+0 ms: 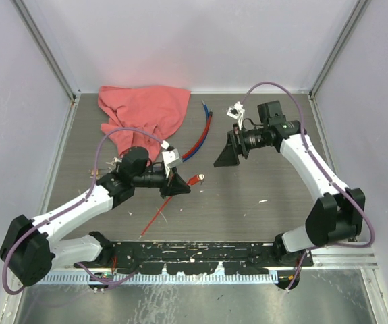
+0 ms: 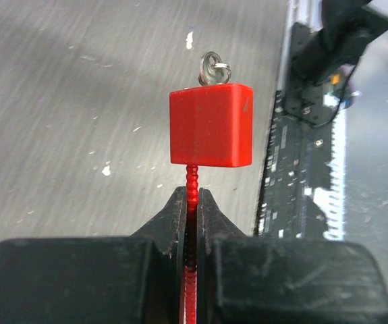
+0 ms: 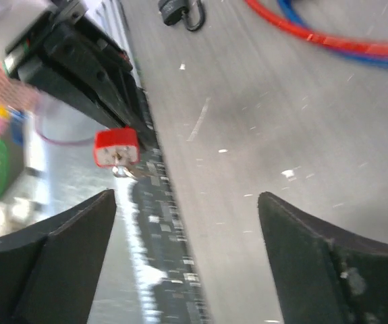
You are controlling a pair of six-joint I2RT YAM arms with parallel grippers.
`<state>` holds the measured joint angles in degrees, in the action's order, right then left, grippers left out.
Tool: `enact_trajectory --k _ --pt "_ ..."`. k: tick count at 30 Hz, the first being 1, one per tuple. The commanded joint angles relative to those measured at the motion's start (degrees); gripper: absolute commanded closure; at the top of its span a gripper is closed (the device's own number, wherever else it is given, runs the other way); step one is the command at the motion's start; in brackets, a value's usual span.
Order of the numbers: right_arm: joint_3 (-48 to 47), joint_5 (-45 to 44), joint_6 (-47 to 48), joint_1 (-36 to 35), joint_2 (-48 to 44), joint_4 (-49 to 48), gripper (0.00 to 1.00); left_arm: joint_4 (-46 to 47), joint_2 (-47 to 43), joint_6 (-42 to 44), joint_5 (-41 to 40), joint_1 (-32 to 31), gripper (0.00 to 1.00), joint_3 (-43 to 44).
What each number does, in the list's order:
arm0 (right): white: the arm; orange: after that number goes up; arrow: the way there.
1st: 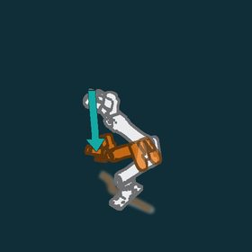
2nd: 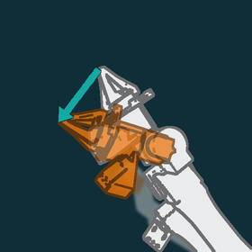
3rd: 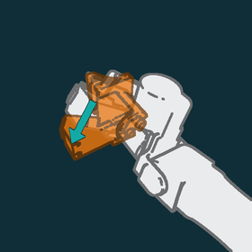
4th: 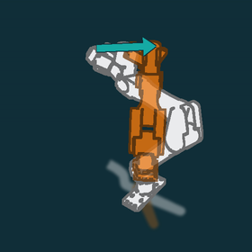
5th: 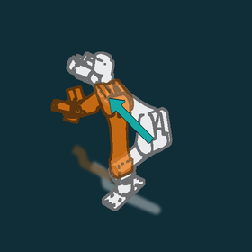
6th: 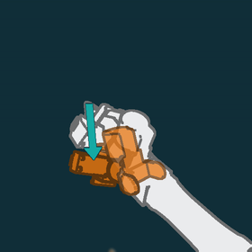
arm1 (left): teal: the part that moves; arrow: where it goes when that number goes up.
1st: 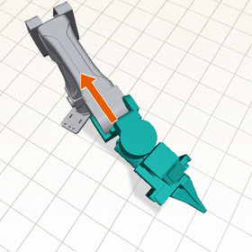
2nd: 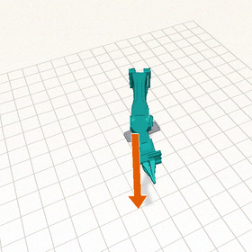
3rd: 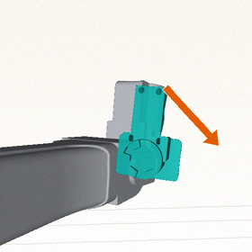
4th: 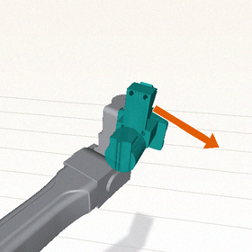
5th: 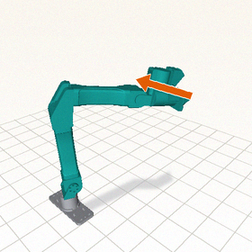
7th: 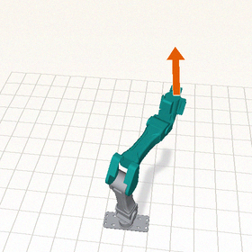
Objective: Lock with the key
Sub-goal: Lock the lock.
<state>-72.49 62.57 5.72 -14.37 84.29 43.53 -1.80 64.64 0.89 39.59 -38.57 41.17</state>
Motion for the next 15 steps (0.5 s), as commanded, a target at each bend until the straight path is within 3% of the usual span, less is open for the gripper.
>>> enact_trajectory --k 1,3,7,10,15 --pt "-2.3 3.1 36.2 -0.2 -8.9 5.0 0.01 14.8 0.4 -10.6 9.7 0.2 1.0 -2.1" --pt "2.1 7.6 44.6 -0.2 -12.8 1.8 0.0 20.2 1.6 -14.9 11.4 0.2 1.0 -2.7" --pt "0.3 17.1 60.2 -0.9 -10.0 11.1 0.0 26.3 3.9 -20.0 13.2 0.0 1.0 -2.5" --pt "0.1 16.7 61.6 -4.2 -9.7 11.4 0.0 27.1 4.4 -20.5 12.8 -0.4 1.0 -2.1" --pt "2.7 13.3 54.7 -8.4 -9.7 4.2 0.07 29.1 5.3 -21.9 12.4 -1.7 1.0 -1.6"
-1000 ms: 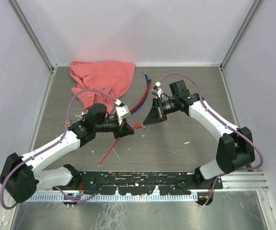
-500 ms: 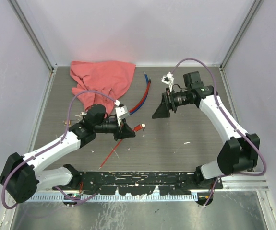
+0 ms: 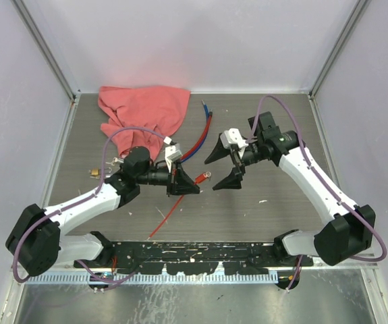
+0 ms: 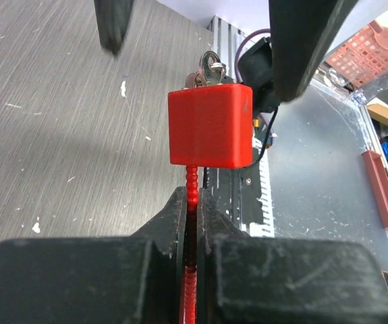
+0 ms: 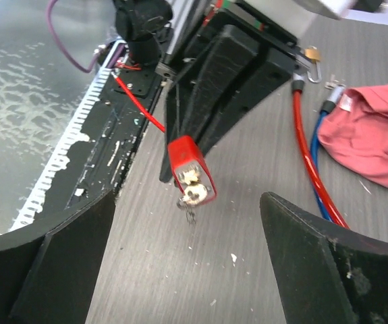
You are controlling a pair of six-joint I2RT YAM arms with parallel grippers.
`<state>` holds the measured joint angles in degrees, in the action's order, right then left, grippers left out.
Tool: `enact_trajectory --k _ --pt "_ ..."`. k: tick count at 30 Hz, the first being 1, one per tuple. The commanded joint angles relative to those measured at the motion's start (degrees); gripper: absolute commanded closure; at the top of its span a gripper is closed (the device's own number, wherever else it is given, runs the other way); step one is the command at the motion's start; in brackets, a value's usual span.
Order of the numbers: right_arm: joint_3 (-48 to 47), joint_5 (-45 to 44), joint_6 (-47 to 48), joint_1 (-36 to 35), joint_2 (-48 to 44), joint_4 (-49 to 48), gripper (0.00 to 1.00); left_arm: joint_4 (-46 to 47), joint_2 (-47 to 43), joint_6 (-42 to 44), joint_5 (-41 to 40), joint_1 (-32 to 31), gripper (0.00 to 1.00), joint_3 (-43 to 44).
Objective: Lock with the key
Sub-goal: Lock the lock.
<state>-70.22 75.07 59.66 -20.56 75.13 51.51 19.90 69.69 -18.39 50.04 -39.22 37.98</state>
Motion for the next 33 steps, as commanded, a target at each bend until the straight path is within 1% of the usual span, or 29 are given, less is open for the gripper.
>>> enact_trajectory --k 1,3,7,10,14,18,21,23,25,26,27,28,29,31,33 --pt "0.5 0.3 0.1 -2.6 -0.5 -4.4 0.09 7.4 0.4 -2.7 1.9 -1.2 1.0 1.8" --pt "0.9 -0.5 -2.4 -3.3 -0.7 -6.7 0.15 7.4 0.6 -2.7 1.9 -1.6 1.0 2.1" --pt "1.0 -1.1 -2.5 -5.2 -0.4 -6.9 0.25 7.4 0.8 -2.9 1.8 -1.9 1.0 2.6" --pt "1.4 -2.4 -1.9 -6.4 -0.2 -6.9 0.34 7.4 1.0 -3.0 1.8 -2.1 1.0 3.0" --pt "1.4 -2.6 1.7 -7.0 -0.2 -4.3 0.43 7.5 1.1 -3.2 2.0 -2.3 1.0 3.1" --pt "1.2 -2.4 3.8 -7.5 -0.2 -2.6 0.56 7.7 1.1 -3.4 1.9 -2.4 1.0 3.1" --pt "1.2 -2.1 5.9 -7.8 -0.1 -1.1 0.61 7.9 1.2 -3.6 1.8 -2.5 1.0 3.2" --pt "1.2 -2.4 6.5 -8.2 -0.1 -0.7 0.66 8.0 1.2 -3.7 1.7 -2.5 1.0 3.3" --pt "1.3 -2.8 6.8 -8.3 -0.2 -0.5 0.8 8.0 1.0 -3.7 1.4 -2.5 1.0 3.3" --pt "1.1 -3.1 6.8 -8.3 -0.4 -0.5 0.87 7.8 0.8 -3.7 1.0 -2.4 0.98 3.3" --pt "0.9 -3.4 6.7 -8.2 -0.5 -0.4 0.92 7.6 0.6 -3.7 0.5 -2.4 0.95 3.1" --pt "0.6 -3.8 6.2 -8.2 -0.7 -0.4 0.97 7.2 0.2 -3.6 -0.3 -2.5 0.85 2.9" --pt "0.4 -4.1 5.9 -8.0 -0.8 -0.4 0.98 6.5 -0.3 -3.3 -1.4 -2.5 0.74 2.5" --pt "0.0 -4.0 4.9 -7.2 -1.2 -0.4 0.99 5.4 -2.2 -2.4 -4.1 -2.4 0.57 1.2" --pt "0.0 -3.4 4.3 -5.7 -1.7 -0.2 0.99 4.1 -5.0 -1.3 -7.7 -2.4 0.42 -0.7"
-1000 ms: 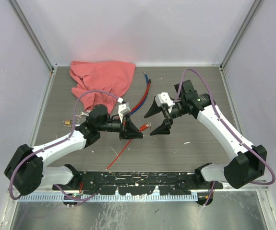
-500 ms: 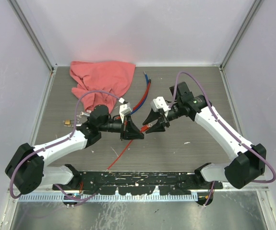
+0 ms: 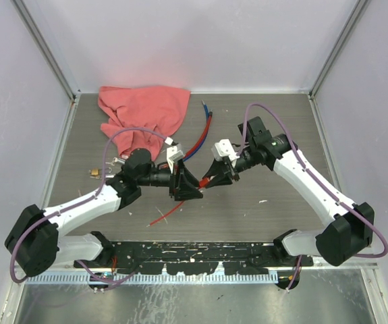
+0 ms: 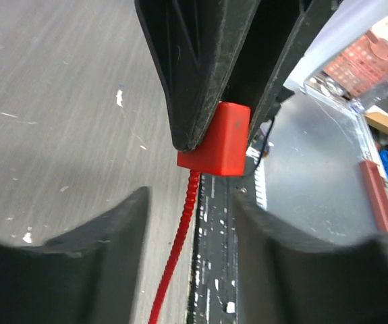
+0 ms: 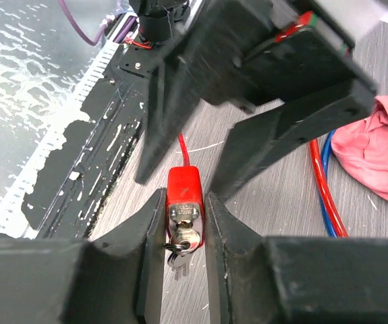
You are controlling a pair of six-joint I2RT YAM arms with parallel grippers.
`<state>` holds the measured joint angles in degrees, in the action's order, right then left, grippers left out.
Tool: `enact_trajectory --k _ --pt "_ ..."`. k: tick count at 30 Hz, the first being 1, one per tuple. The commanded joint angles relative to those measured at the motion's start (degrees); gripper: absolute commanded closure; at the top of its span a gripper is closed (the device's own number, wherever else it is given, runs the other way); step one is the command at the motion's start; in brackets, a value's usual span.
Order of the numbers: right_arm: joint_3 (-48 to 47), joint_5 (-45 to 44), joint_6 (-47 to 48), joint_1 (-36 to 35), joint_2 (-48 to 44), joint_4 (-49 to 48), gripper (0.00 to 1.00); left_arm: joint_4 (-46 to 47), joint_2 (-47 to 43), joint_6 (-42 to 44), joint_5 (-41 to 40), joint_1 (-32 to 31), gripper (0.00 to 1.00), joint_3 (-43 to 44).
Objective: Lock with the key
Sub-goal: Lock the lock.
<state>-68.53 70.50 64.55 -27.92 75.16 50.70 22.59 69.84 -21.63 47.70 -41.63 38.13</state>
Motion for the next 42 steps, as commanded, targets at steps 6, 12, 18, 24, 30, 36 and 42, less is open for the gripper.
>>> enact_trajectory --k 6,12,18,24,30,36,42 --pt "-0.4 3.6 -2.3 6.9 -3.0 1.0 0.99 -5.2 -18.6 6.2 -19.6 0.1 0.19 -8.2" --pt "0.0 4.3 -7.5 14.9 -4.0 0.9 0.99 -16.5 -31.8 11.0 -44.6 0.3 0.06 -13.5" --pt "1.3 4.8 -7.9 17.4 -5.1 0.8 0.99 -9.7 -35.5 23.1 -71.4 5.0 0.02 -20.7" --pt "1.5 5.0 -8.1 18.6 -4.7 0.8 0.99 1.3 -29.9 25.9 -70.0 16.7 0.02 -26.3" --pt "1.6 5.7 -8.1 19.8 -4.4 0.8 0.99 23.1 -14.7 26.1 -67.3 25.4 0.02 -31.4" --pt "1.7 5.9 -8.2 20.7 -4.4 0.8 0.99 50.0 9.6 25.2 -60.3 32.2 0.02 -32.3" --pt "2.2 2.5 -8.4 21.7 -4.4 -0.3 0.99 54.6 21.0 26.6 -56.0 32.6 0.01 -29.0"
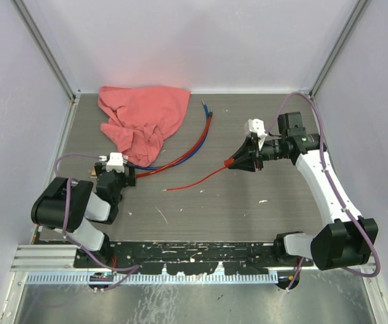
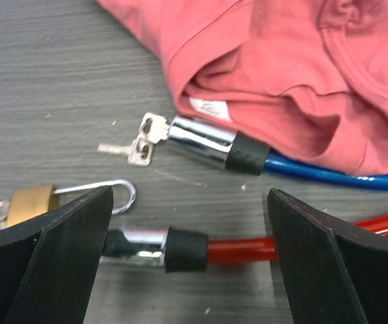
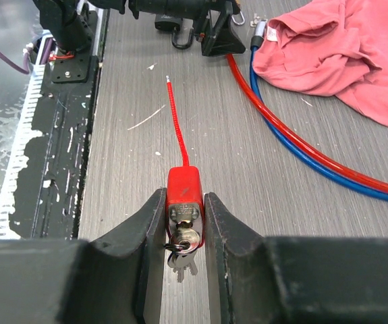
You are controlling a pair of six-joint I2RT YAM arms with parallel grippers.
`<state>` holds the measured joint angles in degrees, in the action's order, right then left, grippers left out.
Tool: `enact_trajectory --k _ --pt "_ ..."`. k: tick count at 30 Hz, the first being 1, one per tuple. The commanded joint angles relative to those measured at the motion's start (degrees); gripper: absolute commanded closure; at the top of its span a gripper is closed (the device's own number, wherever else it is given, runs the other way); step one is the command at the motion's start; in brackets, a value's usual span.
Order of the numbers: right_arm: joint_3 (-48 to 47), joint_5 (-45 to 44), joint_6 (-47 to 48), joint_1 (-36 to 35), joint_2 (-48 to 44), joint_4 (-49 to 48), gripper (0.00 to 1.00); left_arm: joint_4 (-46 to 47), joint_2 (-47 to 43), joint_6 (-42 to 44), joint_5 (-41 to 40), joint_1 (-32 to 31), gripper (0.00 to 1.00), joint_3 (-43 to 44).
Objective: Lock with the key
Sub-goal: Lock the lock.
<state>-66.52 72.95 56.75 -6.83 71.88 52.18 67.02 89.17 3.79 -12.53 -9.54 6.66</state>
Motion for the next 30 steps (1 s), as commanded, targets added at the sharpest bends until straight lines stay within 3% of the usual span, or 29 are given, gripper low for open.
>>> enact_trajectory --k 1,4,9,30 --pt "0.4 -0.5 -0.8 0.8 -1.0 -2.1 0.99 9.0 0.9 1.1 4.3 0.5 0.01 2.6" --pt "0.6 -1.1 -1.3 0.8 -0.6 -2.6 0.99 7.1 1.4 0.7 2.7 0.6 0.02 4.2" --pt "0.7 -1.1 -1.5 0.9 -0.5 -2.8 0.99 -9.0 -1.3 -0.8 3.8 1.7 0.02 10.7" --pt "1.7 -2.1 -1.5 1.5 1.1 -3.7 0.99 -11.0 -0.8 -1.6 5.2 3.0 0.02 12.3"
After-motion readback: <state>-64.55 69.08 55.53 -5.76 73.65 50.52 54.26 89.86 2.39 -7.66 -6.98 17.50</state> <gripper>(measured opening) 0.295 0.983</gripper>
